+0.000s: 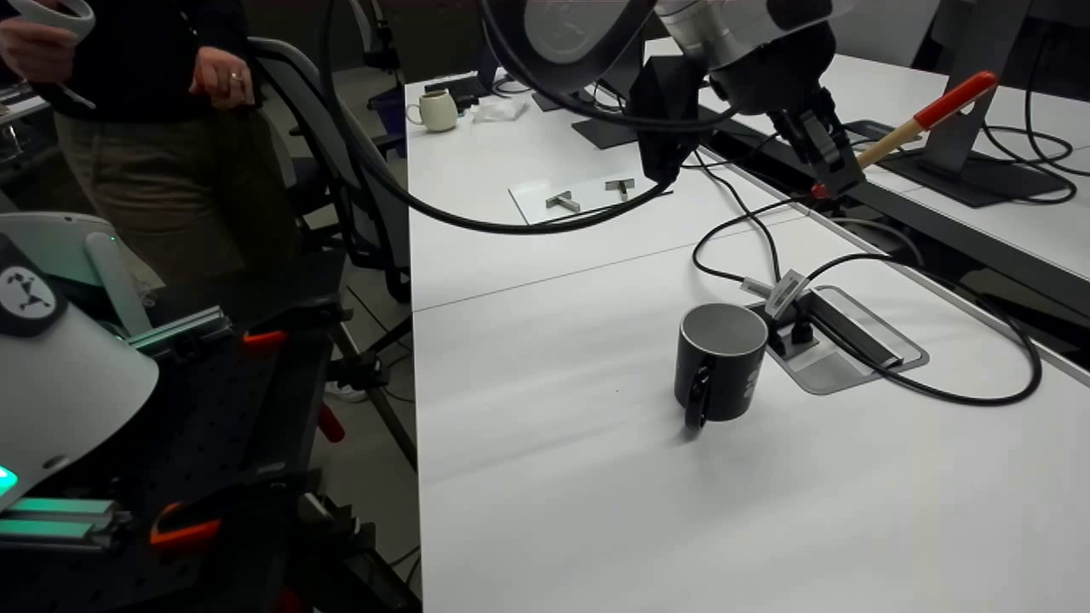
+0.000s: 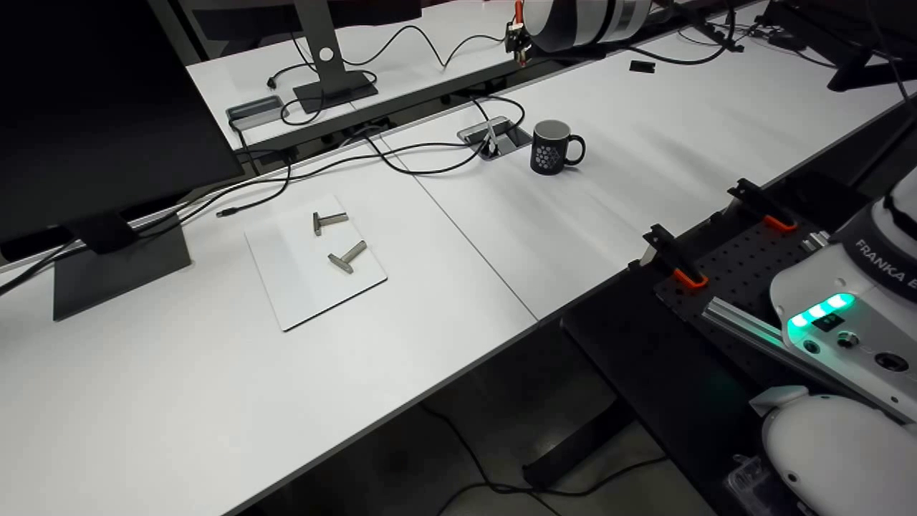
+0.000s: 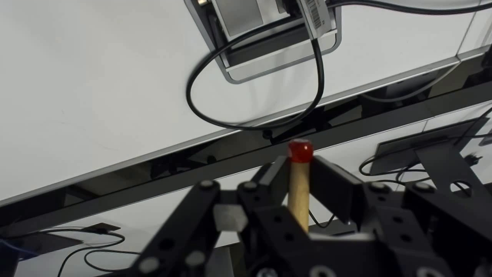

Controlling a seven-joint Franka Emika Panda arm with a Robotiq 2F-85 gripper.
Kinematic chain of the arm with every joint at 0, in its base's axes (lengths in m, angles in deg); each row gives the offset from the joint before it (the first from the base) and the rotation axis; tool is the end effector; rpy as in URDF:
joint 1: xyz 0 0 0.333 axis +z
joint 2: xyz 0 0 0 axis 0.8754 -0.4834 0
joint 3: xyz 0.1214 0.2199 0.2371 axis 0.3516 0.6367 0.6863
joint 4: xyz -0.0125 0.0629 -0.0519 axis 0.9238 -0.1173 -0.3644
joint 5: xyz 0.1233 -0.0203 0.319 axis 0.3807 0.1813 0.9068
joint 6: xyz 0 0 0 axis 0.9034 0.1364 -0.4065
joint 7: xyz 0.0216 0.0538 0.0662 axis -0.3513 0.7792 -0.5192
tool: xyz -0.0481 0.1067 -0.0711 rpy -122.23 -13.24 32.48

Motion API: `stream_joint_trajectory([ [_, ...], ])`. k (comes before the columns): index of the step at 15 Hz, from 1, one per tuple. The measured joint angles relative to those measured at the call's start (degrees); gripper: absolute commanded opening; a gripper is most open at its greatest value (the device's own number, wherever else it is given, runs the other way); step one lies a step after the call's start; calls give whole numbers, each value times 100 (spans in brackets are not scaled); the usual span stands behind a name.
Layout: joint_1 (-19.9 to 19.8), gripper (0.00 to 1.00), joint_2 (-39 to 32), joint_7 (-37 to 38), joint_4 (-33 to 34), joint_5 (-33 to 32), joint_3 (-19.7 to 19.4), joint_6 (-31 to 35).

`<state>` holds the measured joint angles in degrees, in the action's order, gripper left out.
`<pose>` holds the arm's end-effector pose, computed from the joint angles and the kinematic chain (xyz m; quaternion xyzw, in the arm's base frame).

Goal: Put the marker in the mug

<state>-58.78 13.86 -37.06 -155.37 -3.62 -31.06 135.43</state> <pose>0.6063 -0.0095 0.2469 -0.9298 0.1573 -0.3316 0.0289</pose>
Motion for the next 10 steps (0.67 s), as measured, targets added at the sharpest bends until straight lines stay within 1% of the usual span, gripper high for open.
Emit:
stream_joint_trajectory([
  [3,415,8,5,13,257,176,-509,-1],
  [4,540,8,5,25,328,188,-639,-3],
  [5,582,8,4,26,378,189,-654,-4],
  [6,563,8,4,23,412,174,-580,-3],
  [8,450,8,4,17,442,85,-313,-4],
  [10,158,8,-4,32,426,-327,119,-5],
])
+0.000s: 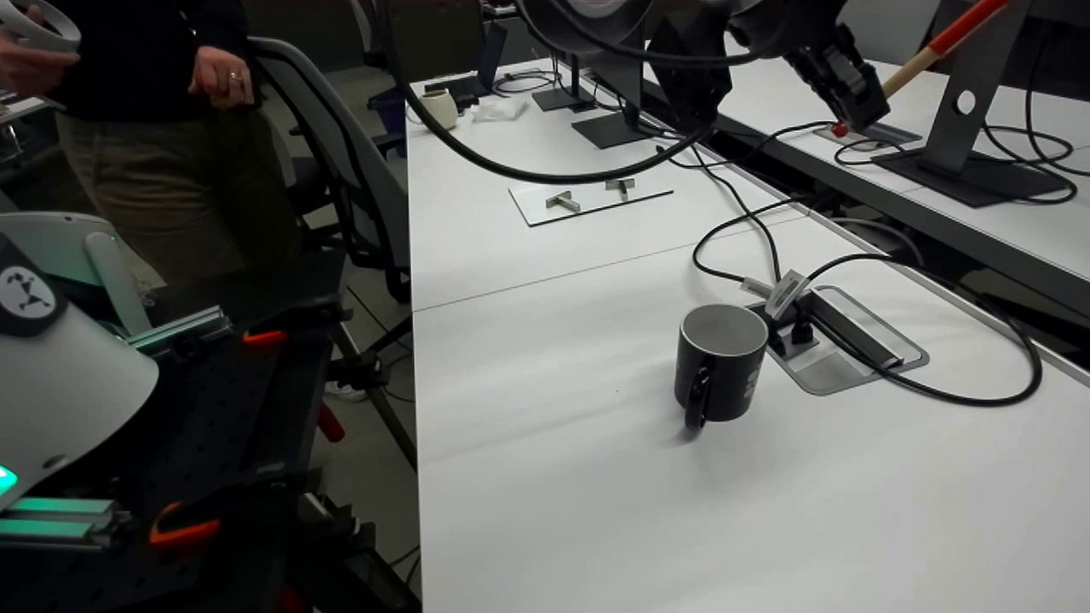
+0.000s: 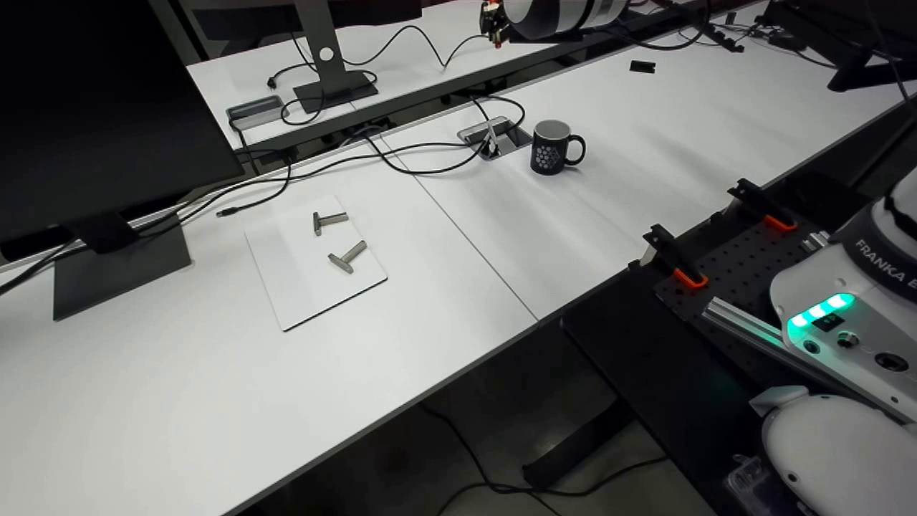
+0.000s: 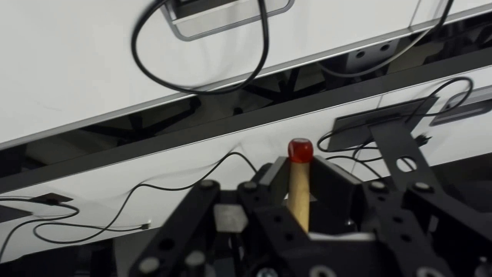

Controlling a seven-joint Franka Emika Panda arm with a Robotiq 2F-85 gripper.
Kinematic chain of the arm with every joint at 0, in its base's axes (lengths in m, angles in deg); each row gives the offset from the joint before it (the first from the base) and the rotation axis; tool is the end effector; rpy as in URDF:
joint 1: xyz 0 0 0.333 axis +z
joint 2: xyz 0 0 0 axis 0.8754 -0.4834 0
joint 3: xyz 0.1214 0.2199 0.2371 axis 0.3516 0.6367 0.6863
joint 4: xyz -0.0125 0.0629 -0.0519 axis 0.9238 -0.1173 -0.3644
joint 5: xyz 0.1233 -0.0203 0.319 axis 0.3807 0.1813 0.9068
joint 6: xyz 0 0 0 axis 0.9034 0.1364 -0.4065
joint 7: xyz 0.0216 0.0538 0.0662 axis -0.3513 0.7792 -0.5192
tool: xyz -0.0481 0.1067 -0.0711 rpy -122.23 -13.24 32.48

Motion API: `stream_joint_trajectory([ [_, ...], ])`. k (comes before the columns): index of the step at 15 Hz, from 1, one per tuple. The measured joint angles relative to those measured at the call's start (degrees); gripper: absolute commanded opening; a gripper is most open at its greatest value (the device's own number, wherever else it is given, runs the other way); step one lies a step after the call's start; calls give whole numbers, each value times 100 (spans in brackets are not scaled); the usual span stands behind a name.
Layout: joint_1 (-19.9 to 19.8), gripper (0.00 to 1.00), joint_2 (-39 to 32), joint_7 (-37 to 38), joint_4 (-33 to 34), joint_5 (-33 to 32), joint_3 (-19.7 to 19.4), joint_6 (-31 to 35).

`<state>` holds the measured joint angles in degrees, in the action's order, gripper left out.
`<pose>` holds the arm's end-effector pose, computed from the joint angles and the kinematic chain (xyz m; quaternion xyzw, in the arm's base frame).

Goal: Put the marker in the mug

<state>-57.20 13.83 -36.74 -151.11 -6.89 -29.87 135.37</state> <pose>0.6302 0.0275 0.2735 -0.9234 0.1118 -0.3640 0.0482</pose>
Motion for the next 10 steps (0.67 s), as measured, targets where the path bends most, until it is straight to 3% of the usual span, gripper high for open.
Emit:
stream_joint_trajectory([
  [5,-1461,8,-107,-1,-441,-1226,1432,-1],
  [10,-2662,8,-308,-68,-855,-1926,2047,-1],
])
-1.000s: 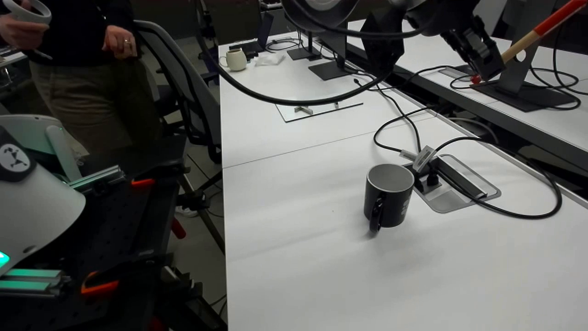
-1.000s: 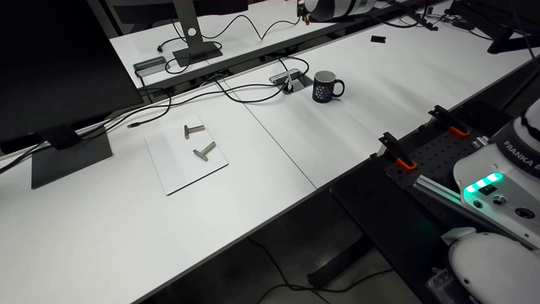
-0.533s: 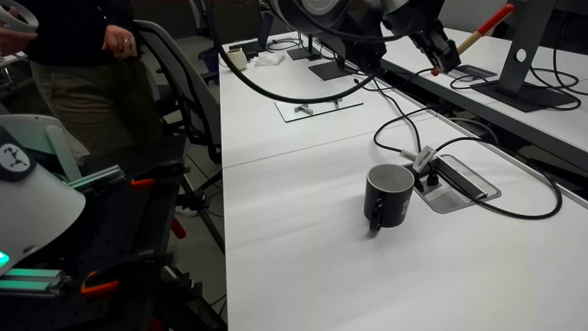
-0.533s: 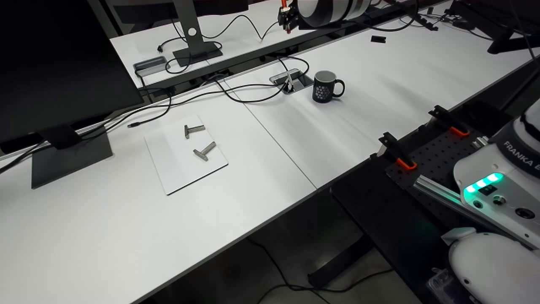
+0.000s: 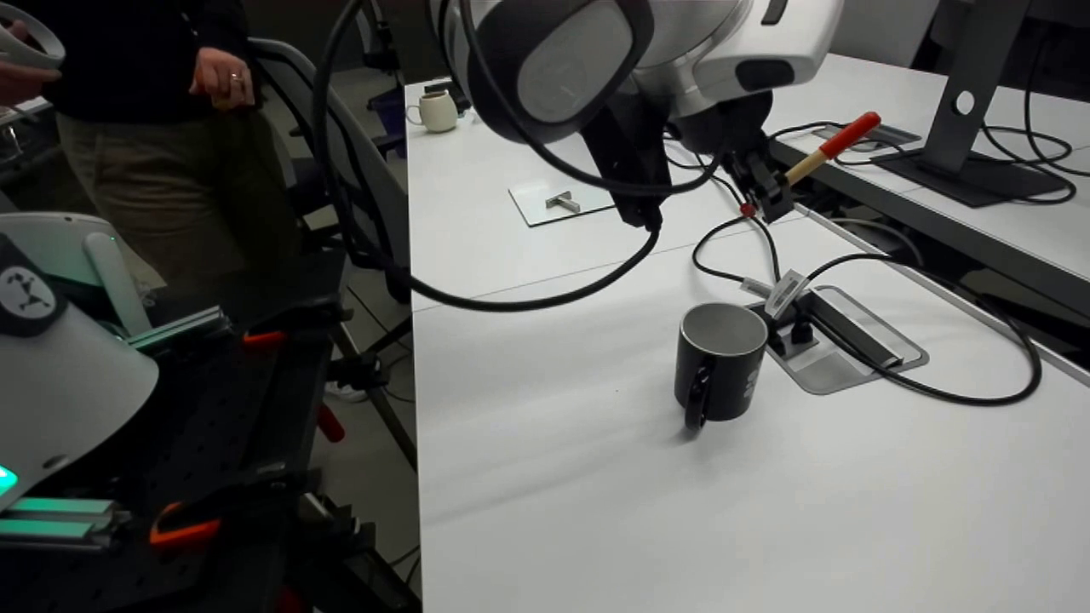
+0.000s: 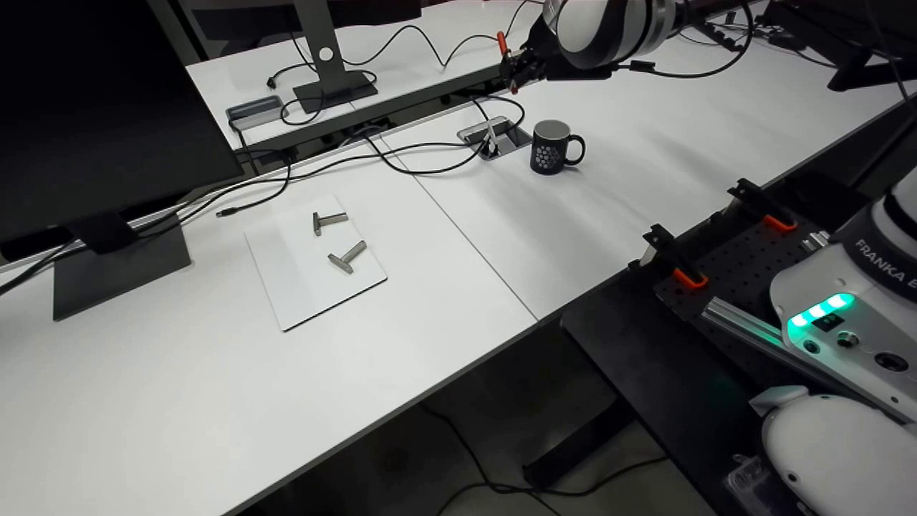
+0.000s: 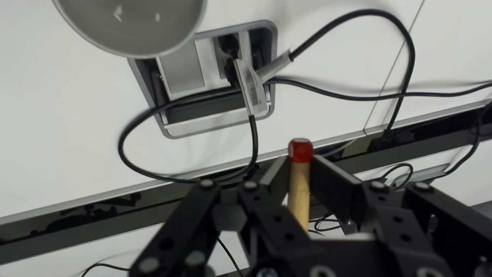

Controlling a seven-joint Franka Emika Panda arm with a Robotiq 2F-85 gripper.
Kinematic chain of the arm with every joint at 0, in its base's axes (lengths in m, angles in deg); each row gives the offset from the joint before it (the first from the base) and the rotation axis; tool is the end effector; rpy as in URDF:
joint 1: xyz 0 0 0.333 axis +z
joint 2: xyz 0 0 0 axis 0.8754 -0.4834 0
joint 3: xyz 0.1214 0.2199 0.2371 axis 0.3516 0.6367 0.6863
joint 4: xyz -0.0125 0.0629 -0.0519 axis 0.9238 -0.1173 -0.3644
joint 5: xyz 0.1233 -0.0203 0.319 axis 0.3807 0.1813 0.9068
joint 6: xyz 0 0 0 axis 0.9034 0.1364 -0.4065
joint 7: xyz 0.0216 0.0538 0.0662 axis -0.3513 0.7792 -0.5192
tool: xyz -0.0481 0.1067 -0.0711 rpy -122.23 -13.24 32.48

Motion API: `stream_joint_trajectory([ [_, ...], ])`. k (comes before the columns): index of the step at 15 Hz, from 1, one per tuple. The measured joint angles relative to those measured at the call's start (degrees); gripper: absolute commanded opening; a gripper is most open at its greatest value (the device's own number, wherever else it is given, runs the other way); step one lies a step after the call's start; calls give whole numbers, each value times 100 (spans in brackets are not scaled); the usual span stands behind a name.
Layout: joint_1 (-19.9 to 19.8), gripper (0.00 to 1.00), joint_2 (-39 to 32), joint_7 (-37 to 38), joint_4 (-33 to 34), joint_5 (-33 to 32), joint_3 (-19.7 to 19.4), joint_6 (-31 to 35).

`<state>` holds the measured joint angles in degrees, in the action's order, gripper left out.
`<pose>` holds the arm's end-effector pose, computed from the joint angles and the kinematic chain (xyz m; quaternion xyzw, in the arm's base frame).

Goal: Put the marker in the mug

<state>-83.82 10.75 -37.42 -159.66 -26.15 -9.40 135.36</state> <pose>0.5793 -0.0079 0.2157 -0.9490 0.0507 -0.2916 0.1085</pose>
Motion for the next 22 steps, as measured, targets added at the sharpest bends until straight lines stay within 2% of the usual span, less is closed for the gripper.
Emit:
stream_joint_trajectory([
  [3,-397,8,-129,-78,-181,-249,113,0],
  [6,-598,8,-221,-181,-341,-376,133,0],
  [17,-627,8,-242,-238,-528,-364,-118,1],
  [18,-613,30,-242,-238,-552,-363,-160,0],
  [22,-610,30,-247,-238,-559,-363,-169,0],
])
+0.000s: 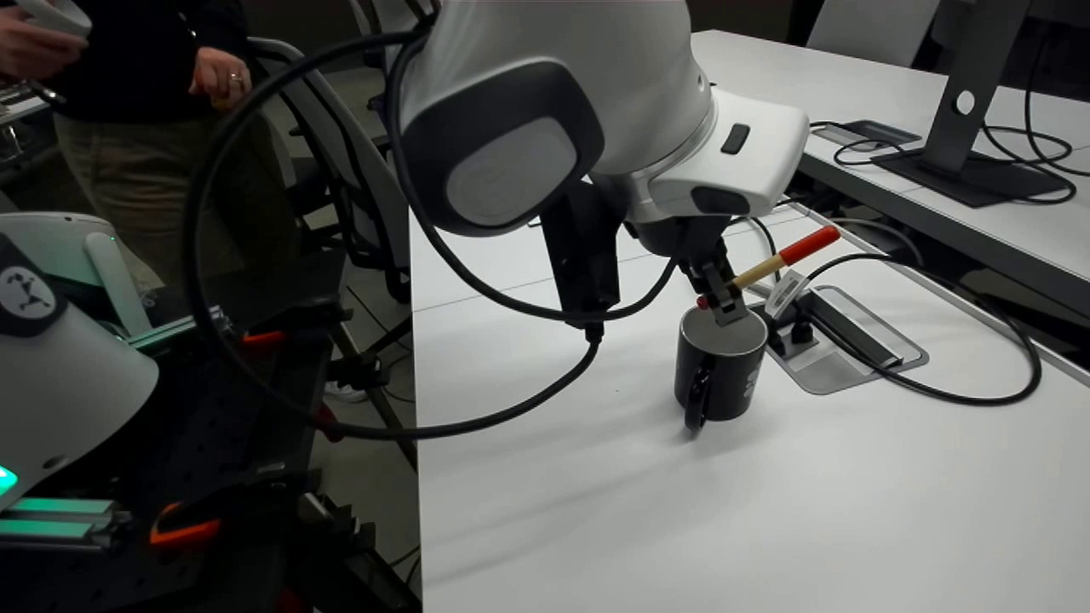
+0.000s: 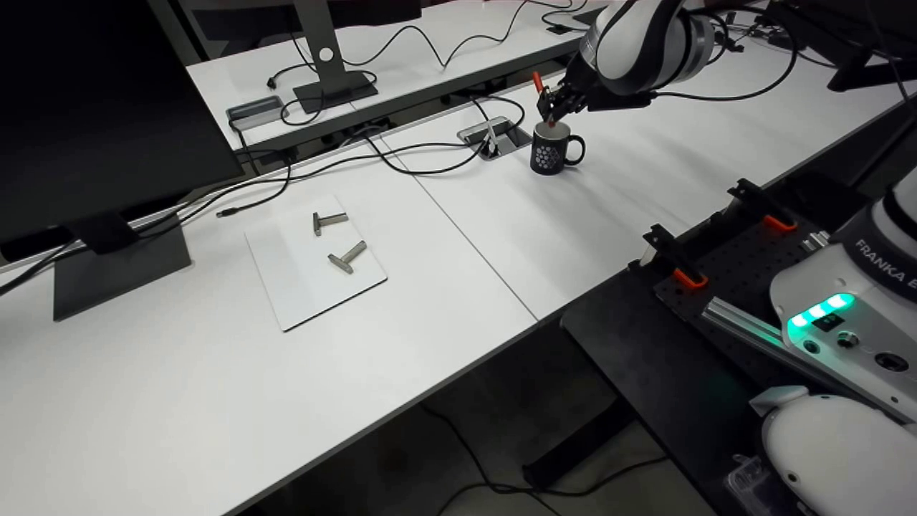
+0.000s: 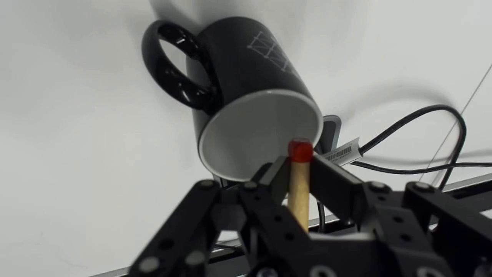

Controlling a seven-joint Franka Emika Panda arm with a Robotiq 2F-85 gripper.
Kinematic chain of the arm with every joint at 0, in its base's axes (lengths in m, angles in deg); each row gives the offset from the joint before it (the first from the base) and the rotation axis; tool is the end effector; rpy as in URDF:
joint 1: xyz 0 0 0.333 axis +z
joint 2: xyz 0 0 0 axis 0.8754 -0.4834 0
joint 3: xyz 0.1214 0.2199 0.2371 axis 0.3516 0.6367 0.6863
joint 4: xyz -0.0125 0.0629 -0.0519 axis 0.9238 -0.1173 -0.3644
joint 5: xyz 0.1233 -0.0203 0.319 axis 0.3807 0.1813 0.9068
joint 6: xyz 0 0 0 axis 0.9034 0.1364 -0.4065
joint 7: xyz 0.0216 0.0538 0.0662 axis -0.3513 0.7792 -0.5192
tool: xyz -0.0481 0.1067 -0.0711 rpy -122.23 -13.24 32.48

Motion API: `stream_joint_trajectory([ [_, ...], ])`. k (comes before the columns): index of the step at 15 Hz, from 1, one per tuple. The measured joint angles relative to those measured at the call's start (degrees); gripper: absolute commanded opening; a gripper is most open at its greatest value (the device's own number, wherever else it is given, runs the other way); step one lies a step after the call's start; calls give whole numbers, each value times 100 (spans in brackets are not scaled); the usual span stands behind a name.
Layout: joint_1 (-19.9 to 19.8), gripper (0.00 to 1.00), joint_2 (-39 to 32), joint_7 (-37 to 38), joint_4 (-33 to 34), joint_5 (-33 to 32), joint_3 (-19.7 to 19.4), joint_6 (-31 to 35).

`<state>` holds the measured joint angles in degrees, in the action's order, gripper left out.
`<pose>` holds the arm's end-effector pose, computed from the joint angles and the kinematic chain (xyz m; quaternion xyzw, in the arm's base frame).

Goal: Put the marker in the mug

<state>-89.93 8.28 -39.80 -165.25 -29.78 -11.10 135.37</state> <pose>0.5315 -0.0600 0.1636 -0.9657 0.0616 -0.2338 0.0950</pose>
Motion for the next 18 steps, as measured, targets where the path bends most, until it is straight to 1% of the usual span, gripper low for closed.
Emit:
stream_joint_trajectory([
  [3,0,30,0,0,0,0,0,0],
  [4,0,8,0,0,0,0,0,0],
  [18,-67,8,-250,21,21,18,-26,0],
])
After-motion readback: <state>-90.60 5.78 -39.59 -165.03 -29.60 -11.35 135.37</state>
